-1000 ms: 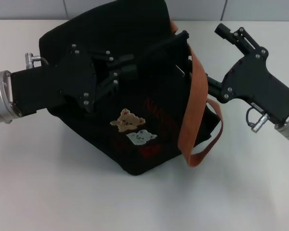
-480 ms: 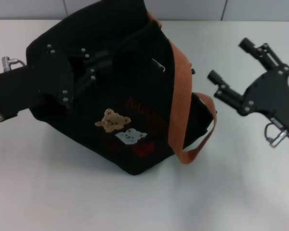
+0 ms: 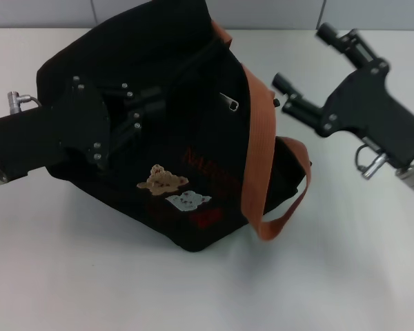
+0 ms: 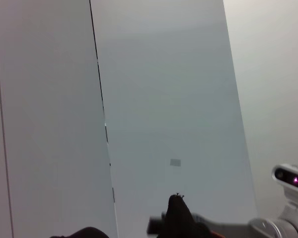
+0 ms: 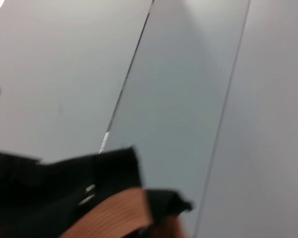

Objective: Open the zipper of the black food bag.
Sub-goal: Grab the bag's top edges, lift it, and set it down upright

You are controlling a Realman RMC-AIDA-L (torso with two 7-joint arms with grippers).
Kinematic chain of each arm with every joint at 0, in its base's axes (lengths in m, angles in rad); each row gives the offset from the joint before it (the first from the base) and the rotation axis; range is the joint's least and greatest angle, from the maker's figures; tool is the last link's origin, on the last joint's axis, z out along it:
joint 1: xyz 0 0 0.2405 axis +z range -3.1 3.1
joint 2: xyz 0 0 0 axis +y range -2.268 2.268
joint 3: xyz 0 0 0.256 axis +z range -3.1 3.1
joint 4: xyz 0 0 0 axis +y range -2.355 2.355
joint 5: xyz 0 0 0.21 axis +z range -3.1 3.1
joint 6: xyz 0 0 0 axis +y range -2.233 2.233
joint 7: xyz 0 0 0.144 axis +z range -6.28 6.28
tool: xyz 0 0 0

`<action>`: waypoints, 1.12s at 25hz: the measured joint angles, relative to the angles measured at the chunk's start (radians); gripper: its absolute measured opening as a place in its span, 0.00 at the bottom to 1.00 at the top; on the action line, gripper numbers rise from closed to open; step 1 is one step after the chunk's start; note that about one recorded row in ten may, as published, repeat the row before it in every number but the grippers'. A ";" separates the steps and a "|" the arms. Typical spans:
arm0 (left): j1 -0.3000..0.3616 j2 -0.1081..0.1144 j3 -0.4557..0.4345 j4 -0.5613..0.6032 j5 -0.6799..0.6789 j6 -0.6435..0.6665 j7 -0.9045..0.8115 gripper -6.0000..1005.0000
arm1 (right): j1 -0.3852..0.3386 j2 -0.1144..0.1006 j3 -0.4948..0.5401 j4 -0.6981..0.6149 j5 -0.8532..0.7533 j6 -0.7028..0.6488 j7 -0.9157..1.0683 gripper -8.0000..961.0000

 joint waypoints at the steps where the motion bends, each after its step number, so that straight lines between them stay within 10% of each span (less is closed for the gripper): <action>1: 0.000 -0.001 -0.004 0.000 0.000 0.001 0.000 0.10 | 0.001 0.001 -0.016 0.009 -0.002 0.014 0.000 0.85; 17: -0.068 -0.006 -0.025 -0.007 -0.002 0.007 0.010 0.10 | 0.041 0.007 -0.105 0.332 -0.012 0.154 0.011 0.84; 28: -0.054 -0.002 -0.032 -0.047 0.000 0.010 0.086 0.10 | -0.084 0.003 -0.051 0.157 -0.007 0.085 0.267 0.84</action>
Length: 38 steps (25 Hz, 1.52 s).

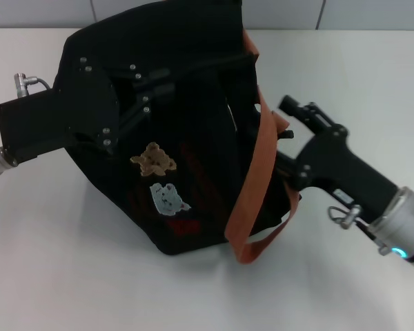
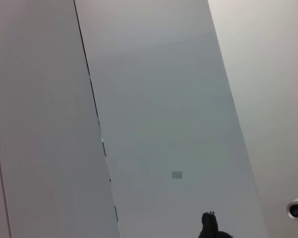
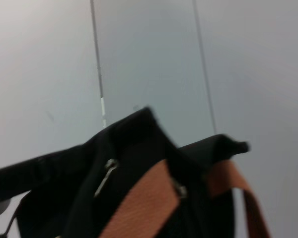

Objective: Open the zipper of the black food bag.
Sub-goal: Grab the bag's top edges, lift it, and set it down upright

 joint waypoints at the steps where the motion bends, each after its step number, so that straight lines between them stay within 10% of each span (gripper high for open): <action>1: 0.000 0.000 0.000 0.000 0.000 0.000 0.000 0.10 | 0.000 0.000 0.000 0.000 0.000 0.000 0.000 0.84; 38: 0.024 -0.002 0.010 -0.028 0.006 0.036 0.026 0.10 | 0.122 0.003 0.065 -0.060 -0.116 -0.095 -0.048 0.83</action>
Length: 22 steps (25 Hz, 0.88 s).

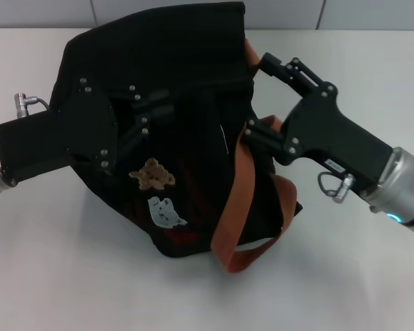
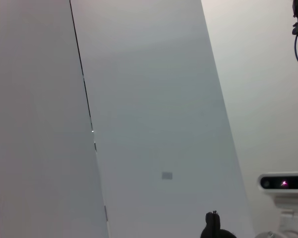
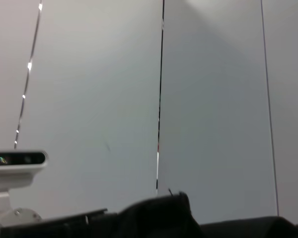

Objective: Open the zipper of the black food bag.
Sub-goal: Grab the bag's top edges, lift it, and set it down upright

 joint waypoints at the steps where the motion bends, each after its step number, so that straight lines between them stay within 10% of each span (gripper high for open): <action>1: 0.000 0.000 0.000 0.000 0.000 0.000 0.000 0.10 | 0.000 0.000 0.000 0.000 0.000 0.000 0.000 0.83; 22: 0.008 0.002 0.000 -0.003 0.000 0.014 0.001 0.10 | -0.067 -0.007 0.084 -0.013 -0.074 -0.022 -0.020 0.82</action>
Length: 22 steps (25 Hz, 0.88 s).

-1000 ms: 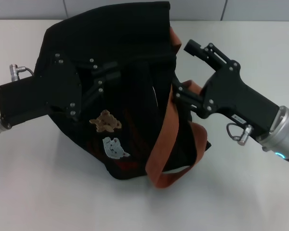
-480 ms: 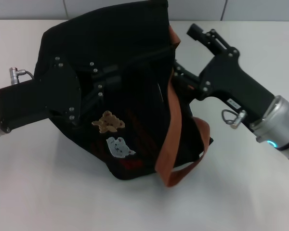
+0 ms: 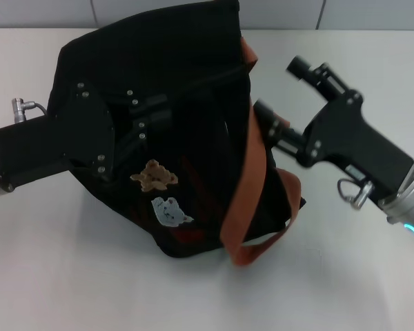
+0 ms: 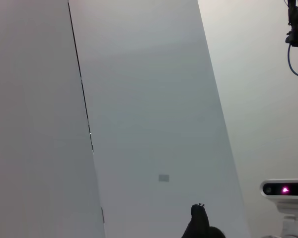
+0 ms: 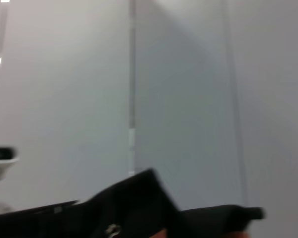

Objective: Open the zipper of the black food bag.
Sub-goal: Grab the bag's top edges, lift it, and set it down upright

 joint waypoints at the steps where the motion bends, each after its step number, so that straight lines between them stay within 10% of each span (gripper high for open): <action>1: 0.000 0.000 0.000 0.000 0.000 0.000 0.000 0.10 | 0.000 0.000 0.000 0.000 0.000 0.000 0.000 0.82; 22: -0.002 -0.002 0.002 0.000 0.000 0.013 0.000 0.10 | 0.052 0.007 0.171 0.131 -0.030 0.149 -0.181 0.81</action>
